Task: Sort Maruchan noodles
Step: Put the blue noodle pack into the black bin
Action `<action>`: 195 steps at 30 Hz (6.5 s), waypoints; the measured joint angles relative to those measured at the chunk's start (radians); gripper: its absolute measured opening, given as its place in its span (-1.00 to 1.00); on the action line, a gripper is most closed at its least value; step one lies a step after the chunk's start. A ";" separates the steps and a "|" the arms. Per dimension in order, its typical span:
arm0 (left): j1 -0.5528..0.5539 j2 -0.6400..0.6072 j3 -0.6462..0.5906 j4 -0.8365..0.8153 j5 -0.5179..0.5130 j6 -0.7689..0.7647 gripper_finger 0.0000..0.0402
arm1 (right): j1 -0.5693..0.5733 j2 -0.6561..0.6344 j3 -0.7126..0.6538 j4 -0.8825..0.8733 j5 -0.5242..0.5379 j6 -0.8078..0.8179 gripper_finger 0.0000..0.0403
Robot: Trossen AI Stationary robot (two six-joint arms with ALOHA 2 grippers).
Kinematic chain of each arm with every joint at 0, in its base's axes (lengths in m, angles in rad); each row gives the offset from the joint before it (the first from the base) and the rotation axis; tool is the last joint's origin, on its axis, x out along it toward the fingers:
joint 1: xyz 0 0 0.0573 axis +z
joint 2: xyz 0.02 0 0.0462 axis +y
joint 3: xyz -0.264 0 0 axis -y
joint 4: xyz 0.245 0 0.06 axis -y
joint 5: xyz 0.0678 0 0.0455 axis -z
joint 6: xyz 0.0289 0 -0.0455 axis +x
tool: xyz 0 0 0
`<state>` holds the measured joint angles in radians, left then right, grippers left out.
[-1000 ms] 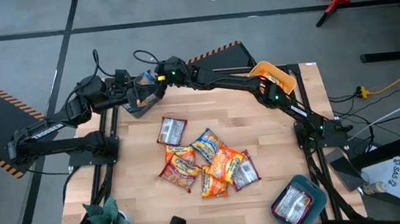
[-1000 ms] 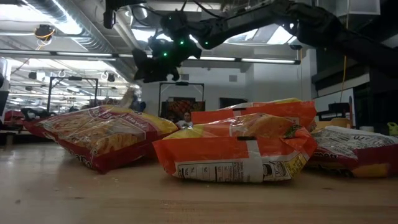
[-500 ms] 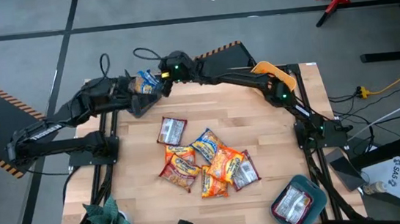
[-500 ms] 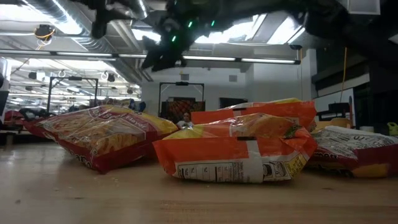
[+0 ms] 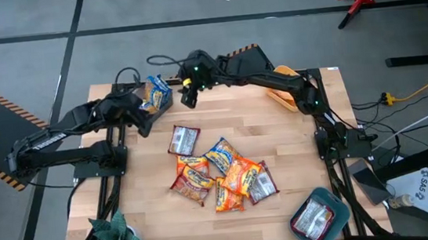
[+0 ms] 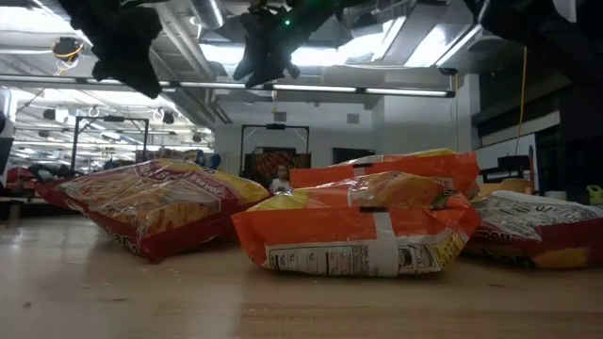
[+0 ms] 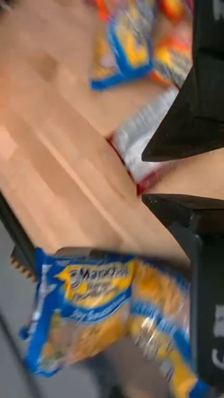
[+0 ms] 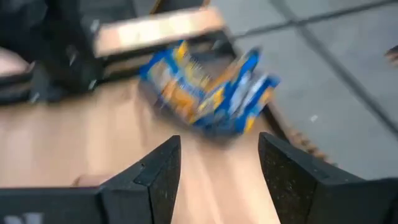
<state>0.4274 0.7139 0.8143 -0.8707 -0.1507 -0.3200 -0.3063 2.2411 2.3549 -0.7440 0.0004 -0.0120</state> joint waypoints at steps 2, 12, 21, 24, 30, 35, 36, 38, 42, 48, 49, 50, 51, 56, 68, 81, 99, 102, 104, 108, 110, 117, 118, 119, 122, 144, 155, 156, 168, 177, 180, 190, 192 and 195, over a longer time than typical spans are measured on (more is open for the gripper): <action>0.000 0.002 0.000 -0.007 -0.005 0.090 -0.53 | 0.001 0.002 -0.001 -0.041 -0.002 0.000 -0.01; 0.037 0.171 0.000 -0.162 -0.060 0.351 -0.30 | 0.005 -0.007 0.000 -0.109 -0.089 -0.023 -0.01; 0.119 0.189 0.000 -0.150 -0.096 0.552 -0.26 | 0.005 -0.007 0.000 -0.175 -0.124 -0.027 -0.01; 0.160 0.189 0.000 -0.149 -0.065 0.607 -0.26 | 0.005 -0.007 0.000 -0.183 -0.125 -0.027 -0.01; 0.226 0.214 -0.016 -0.146 -0.037 0.687 -0.26 | 0.006 -0.006 0.000 -0.197 -0.125 -0.027 -0.01; 0.250 0.264 -0.022 -0.144 -0.027 0.763 -0.26 | 0.005 -0.006 0.000 -0.204 -0.125 -0.027 -0.01; 0.255 0.274 -0.022 -0.142 -0.023 0.775 -0.26 | 0.005 -0.006 0.000 -0.205 -0.125 -0.027 -0.01; 0.265 0.291 -0.022 -0.135 -0.022 0.795 -0.26 | 0.005 -0.006 0.000 -0.209 -0.125 -0.027 -0.01; 0.280 0.316 -0.022 -0.133 0.007 0.802 -0.26 | 0.005 -0.006 0.000 -0.229 -0.125 -0.027 -0.01; 0.282 0.343 -0.022 -0.148 0.014 0.838 -0.26 | 0.005 -0.006 0.000 -0.255 -0.124 -0.027 -0.01; 0.282 0.350 -0.022 -0.148 0.013 0.848 -0.26 | 0.005 -0.006 0.000 -0.258 -0.124 -0.027 -0.01; 0.282 0.358 -0.022 -0.147 0.013 0.854 -0.27 | 0.005 -0.006 0.000 -0.261 -0.124 -0.027 -0.01; 0.282 0.364 -0.022 -0.148 0.011 0.860 -0.28 | 0.005 -0.006 0.000 -0.262 -0.124 -0.027 -0.01; 0.282 0.392 -0.022 -0.136 -0.005 0.880 -0.35 | 0.005 -0.006 0.000 -0.263 -0.124 -0.027 -0.01; 0.282 0.400 -0.022 -0.130 -0.023 0.876 -0.96 | 0.005 -0.005 0.000 -0.285 -0.124 -0.028 -0.01; 0.240 0.380 0.079 -0.173 -0.078 0.740 -1.00 | 0.005 -0.005 0.000 -0.231 -0.164 -0.048 -0.01; 0.239 0.078 0.451 -0.278 -0.119 0.247 -0.75 | 0.125 0.203 0.000 0.522 -0.072 -0.099 0.29; 0.239 0.039 0.451 -0.284 -0.118 0.171 -0.73 | 0.125 0.244 0.000 0.635 -0.055 -0.098 0.29; 0.239 0.021 0.451 -0.292 -0.118 0.133 -0.73 | 0.123 0.272 0.000 0.677 -0.046 -0.096 0.29; 0.239 0.009 0.451 -0.310 -0.117 0.084 -0.74 | 0.116 0.325 0.000 0.762 -0.030 -0.092 0.29; 0.239 0.012 0.450 -0.318 -0.107 0.069 -0.74 | 0.115 0.343 0.000 0.772 -0.025 -0.072 0.29; 0.238 0.031 0.327 -0.324 -0.089 0.088 -0.74 | 0.108 0.307 -0.001 0.502 -0.008 -0.015 0.29; 0.238 0.030 0.301 -0.322 -0.077 0.089 -0.74 | 0.108 0.278 -0.001 0.414 -0.008 -0.006 0.29; 0.238 0.025 0.277 -0.320 -0.058 0.089 -0.74 | 0.106 0.247 -0.001 0.332 -0.009 0.006 0.29; 0.238 -0.010 0.211 -0.282 0.002 0.090 -0.74 | 0.100 0.142 0.004 0.083 -0.018 0.008 0.29; -0.073 0.075 -0.159 0.594 0.359 -0.193 -0.80 | 0.110 -0.369 -0.485 -0.629 0.030 0.351 0.29; -0.254 0.470 -0.159 0.850 0.349 -0.144 -0.90 | 0.141 -0.599 -1.101 0.099 -0.059 0.639 0.29; -0.267 0.502 -0.159 0.868 0.351 -0.141 -0.91 | 0.148 -0.599 -1.134 0.143 -0.073 0.651 0.29; -0.323 0.792 -0.159 1.130 0.423 -0.169 -0.99 | 0.176 -0.595 -1.437 0.518 -0.174 0.783 0.29; -0.358 0.961 -0.159 1.204 0.420 -0.196 -0.99 | 0.176 -0.595 -1.457 0.551 -0.177 0.731 0.29; -0.365 0.987 -0.154 1.212 0.402 -0.206 -0.99 | 0.176 -0.586 -1.456 0.579 -0.178 0.697 0.29; -0.370 1.006 -0.156 1.192 0.309 -0.258 -0.99 | 0.175 -0.517 -1.456 0.671 -0.256 0.685 0.29; -0.370 1.006 -0.156 1.184 0.304 -0.264 -0.99 | 0.175 -0.499 -1.456 0.687 -0.267 0.686 0.29; -0.370 1.006 -0.156 1.167 0.297 -0.279 -0.99 | 0.175 -0.476 -1.456 0.690 -0.276 0.686 0.29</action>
<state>0.0578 1.7199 0.6582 0.2967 0.1462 -0.5989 -0.1310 1.7652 0.8986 -0.0541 -0.2754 0.6739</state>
